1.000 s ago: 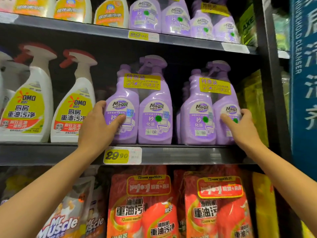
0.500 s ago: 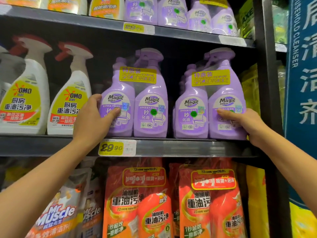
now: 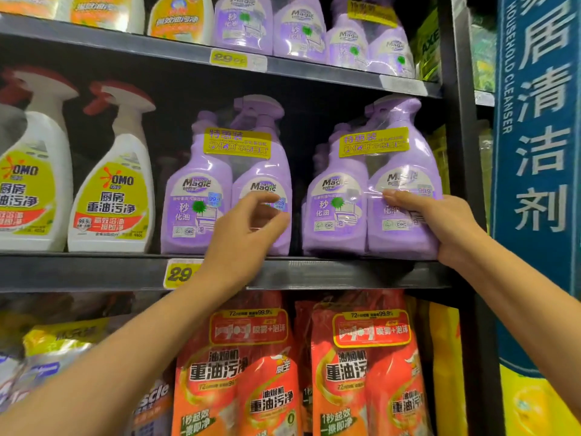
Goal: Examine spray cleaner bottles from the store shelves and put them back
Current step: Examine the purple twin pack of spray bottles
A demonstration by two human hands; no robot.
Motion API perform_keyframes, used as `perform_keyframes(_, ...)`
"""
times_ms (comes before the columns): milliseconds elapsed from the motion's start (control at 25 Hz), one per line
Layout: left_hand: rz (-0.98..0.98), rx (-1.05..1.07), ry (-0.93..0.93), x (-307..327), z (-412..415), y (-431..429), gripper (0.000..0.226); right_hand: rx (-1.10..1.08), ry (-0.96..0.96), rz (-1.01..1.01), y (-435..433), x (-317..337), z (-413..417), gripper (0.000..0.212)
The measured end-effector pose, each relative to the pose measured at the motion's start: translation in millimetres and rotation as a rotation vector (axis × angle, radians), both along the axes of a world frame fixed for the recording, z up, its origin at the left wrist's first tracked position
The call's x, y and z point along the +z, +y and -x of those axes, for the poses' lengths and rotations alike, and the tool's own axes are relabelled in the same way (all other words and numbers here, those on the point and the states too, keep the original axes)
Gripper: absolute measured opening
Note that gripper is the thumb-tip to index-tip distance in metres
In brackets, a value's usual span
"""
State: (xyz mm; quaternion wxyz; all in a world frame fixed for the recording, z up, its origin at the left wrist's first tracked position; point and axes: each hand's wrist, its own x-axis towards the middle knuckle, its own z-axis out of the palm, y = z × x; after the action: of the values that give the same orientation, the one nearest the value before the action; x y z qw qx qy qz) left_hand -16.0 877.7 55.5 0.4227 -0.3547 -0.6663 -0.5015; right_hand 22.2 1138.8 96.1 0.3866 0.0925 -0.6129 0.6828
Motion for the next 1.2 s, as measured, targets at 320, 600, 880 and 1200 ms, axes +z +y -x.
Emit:
perform_keyframes(320,-0.116,-0.706,-0.451,-6,-32,53,0.041,0.257,-0.055,-0.019,-11,-48,-69,0.041)
perform_keyframes(600,-0.235,-0.739,-0.454,-83,-68,22,0.049,0.307,-0.019,-0.037,-33,-129,-88,0.046)
perform_keyframes(880,-0.293,-0.626,-0.537,-162,-96,-17,0.045,0.452,-0.137,-0.030,-64,-205,-92,0.048)
perform_keyframes(1200,-0.434,-0.482,-0.708,-234,-118,-44,0.040,0.532,-0.302,0.095,-91,-280,-93,0.036)
